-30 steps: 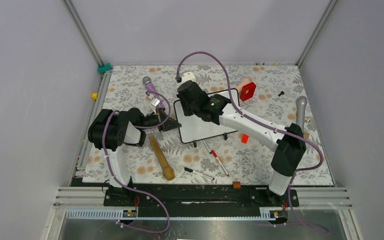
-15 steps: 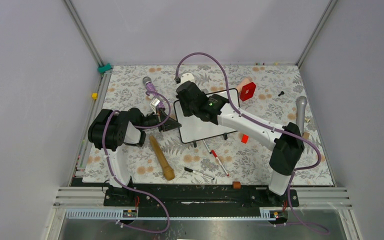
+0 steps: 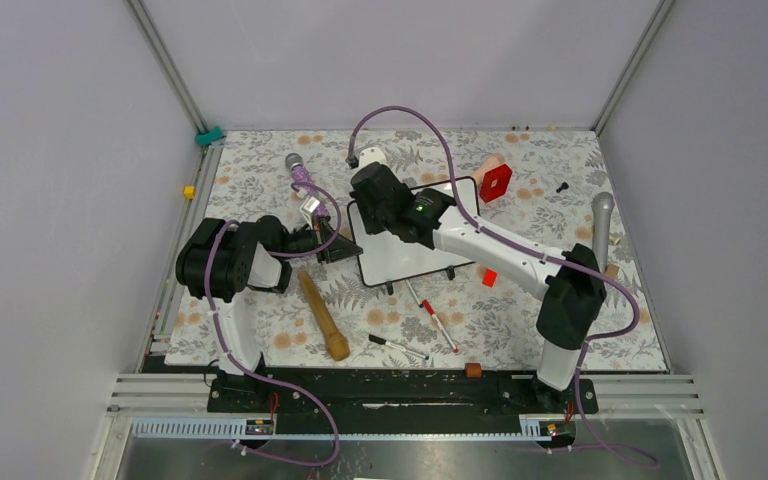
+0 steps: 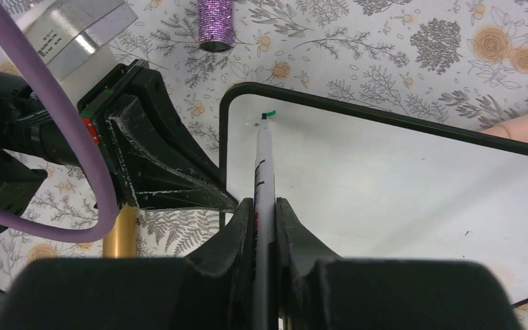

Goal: Write a sentence on the whiteboard

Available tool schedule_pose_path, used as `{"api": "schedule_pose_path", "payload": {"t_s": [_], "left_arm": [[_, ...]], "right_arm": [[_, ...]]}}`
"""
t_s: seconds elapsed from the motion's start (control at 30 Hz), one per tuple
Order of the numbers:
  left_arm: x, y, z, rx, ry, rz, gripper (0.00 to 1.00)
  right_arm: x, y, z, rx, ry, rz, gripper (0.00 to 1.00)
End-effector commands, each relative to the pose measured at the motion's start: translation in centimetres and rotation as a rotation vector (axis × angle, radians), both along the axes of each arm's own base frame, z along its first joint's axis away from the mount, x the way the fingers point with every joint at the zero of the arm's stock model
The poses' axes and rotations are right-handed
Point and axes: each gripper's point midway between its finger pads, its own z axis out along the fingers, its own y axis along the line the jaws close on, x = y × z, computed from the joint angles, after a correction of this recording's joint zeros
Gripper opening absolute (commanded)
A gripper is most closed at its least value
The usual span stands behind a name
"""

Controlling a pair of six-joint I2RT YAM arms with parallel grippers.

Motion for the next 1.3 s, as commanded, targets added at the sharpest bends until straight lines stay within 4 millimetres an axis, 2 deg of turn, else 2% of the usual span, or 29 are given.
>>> {"api": "schedule_pose_path", "payload": {"t_s": [0.0,0.23,0.7,1.27], "left_arm": [[-0.2,0.0,1.1,0.002,-0.109,-0.015,0.00],[-0.2,0.0,1.2,0.002,-0.112,-0.015,0.00],[-0.2,0.0,1.2,0.002,-0.112,-0.015,0.00],[-0.2,0.0,1.2,0.002,-0.114,-0.015,0.00]], "right_arm": [[-0.3,1.4,0.8,0.016,0.000,0.049,0.00],[-0.8,1.5,0.4,0.008,0.022,0.079,0.00],[-1.7,0.3,-0.8,-0.052,0.052,0.098,0.00],[-0.3,-1.5,-0.5,-0.119,-0.009,0.008,0.00]]}}
